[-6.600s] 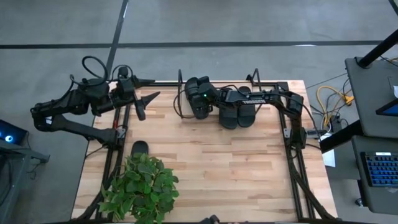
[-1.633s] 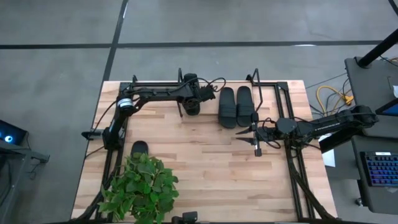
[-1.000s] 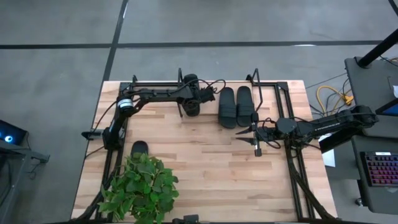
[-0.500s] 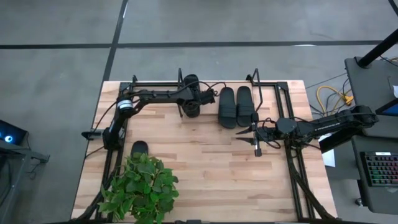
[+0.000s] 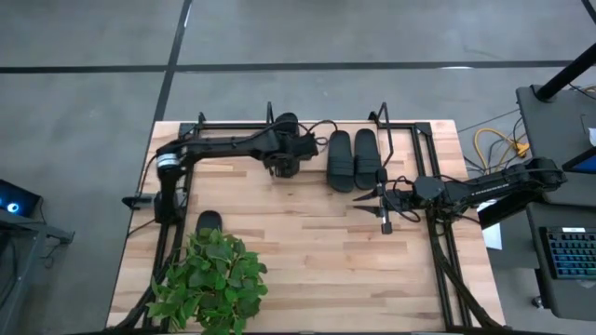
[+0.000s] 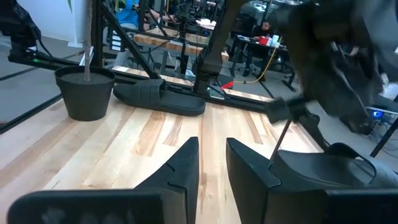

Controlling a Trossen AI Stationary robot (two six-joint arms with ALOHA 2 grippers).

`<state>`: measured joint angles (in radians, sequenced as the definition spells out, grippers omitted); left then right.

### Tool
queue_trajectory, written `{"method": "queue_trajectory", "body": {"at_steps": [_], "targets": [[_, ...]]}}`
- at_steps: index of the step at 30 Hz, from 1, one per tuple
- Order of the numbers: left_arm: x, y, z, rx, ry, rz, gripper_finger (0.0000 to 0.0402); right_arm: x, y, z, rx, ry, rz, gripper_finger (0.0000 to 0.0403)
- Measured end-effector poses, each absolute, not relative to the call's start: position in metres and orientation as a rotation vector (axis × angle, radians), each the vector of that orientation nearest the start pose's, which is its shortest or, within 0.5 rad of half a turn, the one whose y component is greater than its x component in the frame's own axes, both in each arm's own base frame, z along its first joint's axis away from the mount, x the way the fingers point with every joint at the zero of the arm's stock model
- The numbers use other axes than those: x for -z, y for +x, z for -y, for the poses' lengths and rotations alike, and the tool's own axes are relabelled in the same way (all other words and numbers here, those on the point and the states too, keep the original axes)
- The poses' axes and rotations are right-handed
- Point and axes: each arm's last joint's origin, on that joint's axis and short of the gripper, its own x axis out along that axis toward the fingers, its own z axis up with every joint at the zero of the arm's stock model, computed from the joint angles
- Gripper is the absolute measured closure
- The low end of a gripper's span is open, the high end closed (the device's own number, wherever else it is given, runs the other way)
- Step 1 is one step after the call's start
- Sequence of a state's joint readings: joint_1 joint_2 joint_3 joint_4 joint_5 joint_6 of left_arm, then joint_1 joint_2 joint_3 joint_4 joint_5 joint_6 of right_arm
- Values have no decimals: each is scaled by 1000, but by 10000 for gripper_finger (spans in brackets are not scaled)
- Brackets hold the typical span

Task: Pick and place slides into the shelf
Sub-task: Put the black slipper on the shelf

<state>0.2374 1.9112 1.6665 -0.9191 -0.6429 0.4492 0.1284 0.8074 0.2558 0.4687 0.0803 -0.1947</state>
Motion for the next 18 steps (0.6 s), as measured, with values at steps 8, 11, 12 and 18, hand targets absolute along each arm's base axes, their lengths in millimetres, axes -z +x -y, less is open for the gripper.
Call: {"method": "queue_trajectory", "body": {"at_steps": [8, 11, 12, 18], "targets": [[-331, 369, -51, -300, 535, -1010, 178, -209, 173, -20, -56, -207, -72, 335], [-356, 356, -31, -271, 433, -889, 178, -210, 173, -20, -55, -207, -66, 332], [-365, 350, -26, -257, 385, -848, 178, -210, 173, -20, -55, -207, -65, 331], [-415, 308, 0, -196, 143, -638, 178, -211, 173, -20, -54, -208, -53, 333]]}}
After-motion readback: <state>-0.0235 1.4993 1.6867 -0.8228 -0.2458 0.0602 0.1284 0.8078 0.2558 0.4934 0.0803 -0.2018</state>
